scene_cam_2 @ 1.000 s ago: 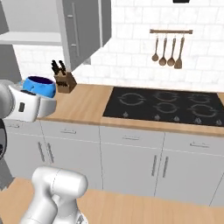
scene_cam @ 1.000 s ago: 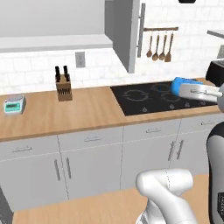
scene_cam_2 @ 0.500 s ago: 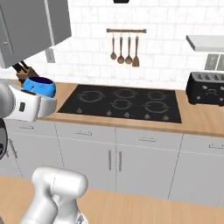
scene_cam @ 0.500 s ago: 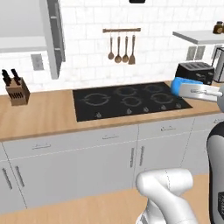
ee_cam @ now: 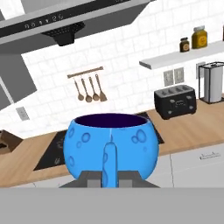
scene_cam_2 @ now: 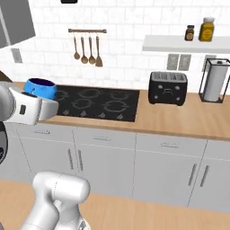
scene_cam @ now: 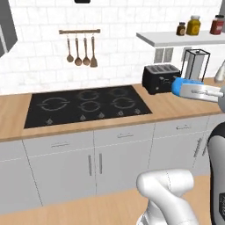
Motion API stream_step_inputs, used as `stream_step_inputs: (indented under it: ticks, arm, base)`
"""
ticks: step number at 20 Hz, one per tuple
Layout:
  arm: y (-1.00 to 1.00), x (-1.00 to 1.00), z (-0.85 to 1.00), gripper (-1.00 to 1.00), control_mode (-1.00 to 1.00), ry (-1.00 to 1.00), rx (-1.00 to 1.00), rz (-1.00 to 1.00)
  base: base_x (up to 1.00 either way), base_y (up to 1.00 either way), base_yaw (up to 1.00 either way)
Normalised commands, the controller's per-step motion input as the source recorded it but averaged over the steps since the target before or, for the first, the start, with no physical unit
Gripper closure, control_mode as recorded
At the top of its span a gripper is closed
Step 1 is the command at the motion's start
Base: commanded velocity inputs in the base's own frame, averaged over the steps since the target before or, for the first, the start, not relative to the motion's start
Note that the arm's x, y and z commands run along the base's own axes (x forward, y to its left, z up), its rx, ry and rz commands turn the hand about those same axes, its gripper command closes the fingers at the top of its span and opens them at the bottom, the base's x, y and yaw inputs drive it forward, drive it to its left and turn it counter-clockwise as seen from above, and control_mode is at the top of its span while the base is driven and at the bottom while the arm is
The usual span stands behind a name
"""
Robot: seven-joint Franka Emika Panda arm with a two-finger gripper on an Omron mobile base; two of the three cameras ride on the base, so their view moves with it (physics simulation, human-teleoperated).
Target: Gather all objects into one cabinet and sort the glasses and bowls to opposite sides.
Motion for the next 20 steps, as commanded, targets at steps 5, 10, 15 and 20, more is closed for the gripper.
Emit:
stream_step_inputs:
  ticks: [5,10,15,20]
  arm:
    - [0.00,0.00,0.00,1.00,1.00,0.00,0.00,0.00]
    - [0.00,0.00,0.00,1.00,1.00,0.00,0.00,0.00]
    - [0.00,0.00,0.00,1.00,1.00,0.00,0.00,0.00]
    - [0.00,0.00,0.00,1.00,1.00,0.00,0.00,0.00]
  base:
    - [0.00,-0.97,0.00]
    - [0.06,-0.70,0.00]
    - [-0.01,-0.72,0.00]
    - [0.00,-0.75,0.00]
